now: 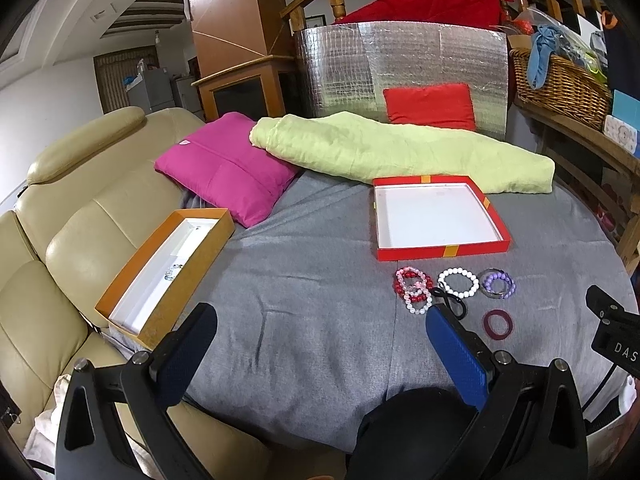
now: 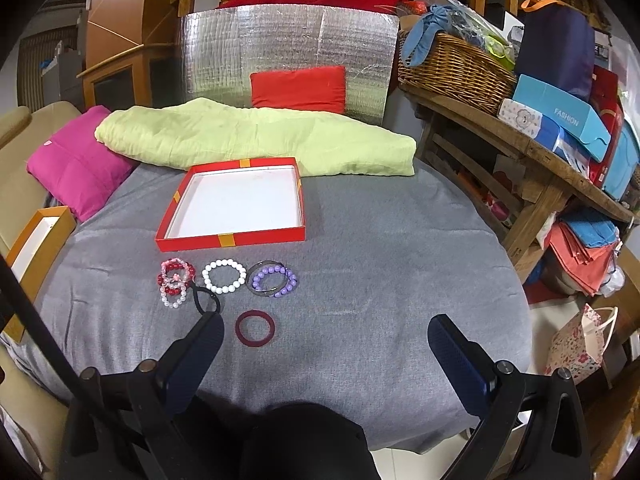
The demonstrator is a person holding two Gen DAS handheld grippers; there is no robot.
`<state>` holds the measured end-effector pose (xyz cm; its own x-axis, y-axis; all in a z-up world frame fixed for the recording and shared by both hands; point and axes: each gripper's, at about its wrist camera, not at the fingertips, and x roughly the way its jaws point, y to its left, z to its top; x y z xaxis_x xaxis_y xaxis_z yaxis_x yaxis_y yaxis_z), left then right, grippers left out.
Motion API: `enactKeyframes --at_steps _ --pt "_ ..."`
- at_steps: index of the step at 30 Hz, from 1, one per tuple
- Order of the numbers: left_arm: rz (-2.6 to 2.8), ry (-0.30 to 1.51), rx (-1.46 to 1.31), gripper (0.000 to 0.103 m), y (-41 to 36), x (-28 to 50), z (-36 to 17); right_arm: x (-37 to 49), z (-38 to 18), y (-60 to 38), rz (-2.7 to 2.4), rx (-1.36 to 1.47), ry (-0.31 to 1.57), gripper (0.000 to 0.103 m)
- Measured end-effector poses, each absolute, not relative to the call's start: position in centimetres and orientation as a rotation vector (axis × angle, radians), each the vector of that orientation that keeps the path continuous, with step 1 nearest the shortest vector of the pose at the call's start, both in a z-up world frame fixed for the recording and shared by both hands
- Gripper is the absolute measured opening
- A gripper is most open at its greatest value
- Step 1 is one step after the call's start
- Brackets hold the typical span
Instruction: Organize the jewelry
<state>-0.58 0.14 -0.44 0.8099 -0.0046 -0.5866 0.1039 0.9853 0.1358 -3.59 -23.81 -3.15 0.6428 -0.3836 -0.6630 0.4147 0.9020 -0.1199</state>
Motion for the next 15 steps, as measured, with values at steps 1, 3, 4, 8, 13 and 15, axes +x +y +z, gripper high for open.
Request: enactKeyframes --at_steps 1,3,4,8,13,15 --pt "-0.058 0.626 0.166 0.103 0.1 -0.5 -0.5 -3.6 -3.2 -23.8 -0.454 0.048 0.744 0.103" --pt "-0.060 0.628 0.168 0.103 0.1 -0.5 -0.6 -3.5 -3.2 -23.8 -0.450 0.059 0.743 0.103" --pt "-0.060 0.630 0.169 0.103 0.0 -0.4 -0.7 -3.5 -3.3 -23.8 -0.450 0.057 0.744 0.103" --pt "-0.064 0.638 0.172 0.103 0.0 -0.2 -1.1 -3.3 -3.4 -23.8 -0.449 0.054 0.744 0.103" --pt "-0.080 0.657 0.181 0.103 -0.3 0.4 -1.8 -2.8 -3.8 -23.9 -0.447 0.056 0.753 0.103" --pt "-0.089 0.664 0.185 0.103 -0.4 0.8 -2.1 -2.6 -4.1 -24.1 -0.446 0.061 0.755 0.103"
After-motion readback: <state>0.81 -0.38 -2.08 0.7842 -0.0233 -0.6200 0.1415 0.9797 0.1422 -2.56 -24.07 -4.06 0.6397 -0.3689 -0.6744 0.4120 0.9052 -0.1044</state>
